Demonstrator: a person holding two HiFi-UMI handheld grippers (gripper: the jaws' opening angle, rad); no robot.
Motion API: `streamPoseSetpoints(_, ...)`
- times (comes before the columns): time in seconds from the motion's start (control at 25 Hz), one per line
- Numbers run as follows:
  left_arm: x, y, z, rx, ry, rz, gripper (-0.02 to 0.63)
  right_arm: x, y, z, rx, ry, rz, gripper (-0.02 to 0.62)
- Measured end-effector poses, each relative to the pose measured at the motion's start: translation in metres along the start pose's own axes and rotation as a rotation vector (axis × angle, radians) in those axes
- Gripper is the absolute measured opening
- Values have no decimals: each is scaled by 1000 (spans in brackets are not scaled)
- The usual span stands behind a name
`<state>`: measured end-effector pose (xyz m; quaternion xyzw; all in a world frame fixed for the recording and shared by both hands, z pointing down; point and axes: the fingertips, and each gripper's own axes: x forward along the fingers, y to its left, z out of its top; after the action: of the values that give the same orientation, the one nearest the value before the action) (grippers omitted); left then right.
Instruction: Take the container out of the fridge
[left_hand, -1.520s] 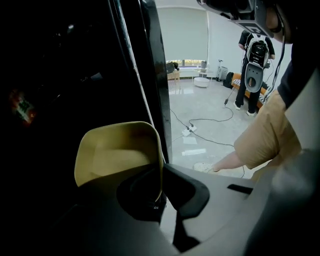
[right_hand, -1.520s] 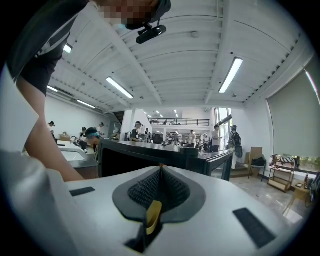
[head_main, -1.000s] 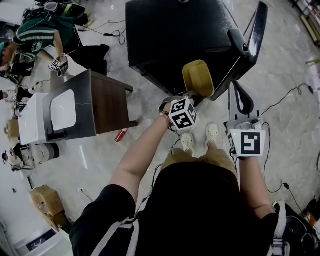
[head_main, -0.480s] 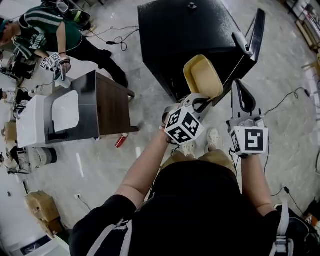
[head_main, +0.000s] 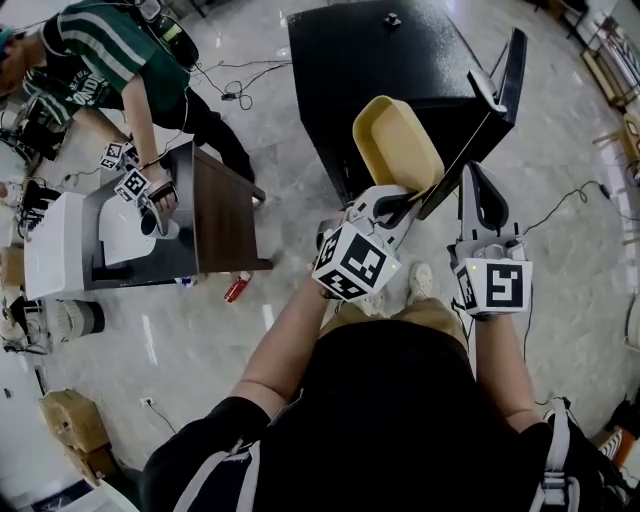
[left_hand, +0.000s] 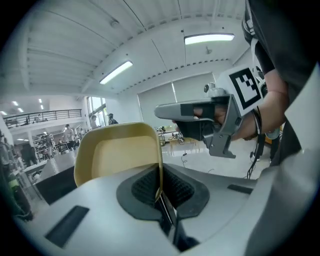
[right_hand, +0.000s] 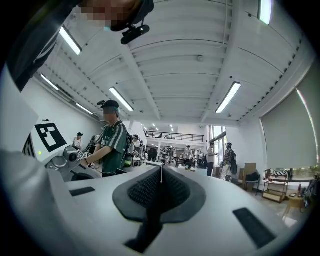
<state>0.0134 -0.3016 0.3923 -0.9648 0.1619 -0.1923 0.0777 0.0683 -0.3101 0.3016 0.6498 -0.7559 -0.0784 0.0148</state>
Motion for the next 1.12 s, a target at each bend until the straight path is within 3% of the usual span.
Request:
streamPoseSetpoints(0.28, -47, 32, 38, -52, -158, 160, 25, -2, 39, 22, -2, -40, 23, 37)
streamPoseSetpoints(0.8, -99, 55, 66, -89, -282, 411, 25, -10, 70, 47, 14, -84, 96, 37)
streamPoseSetpoints(1.12, -122, 69, 75, -142, -351, 470, 25, -5, 76, 54, 12, -97, 113, 37)
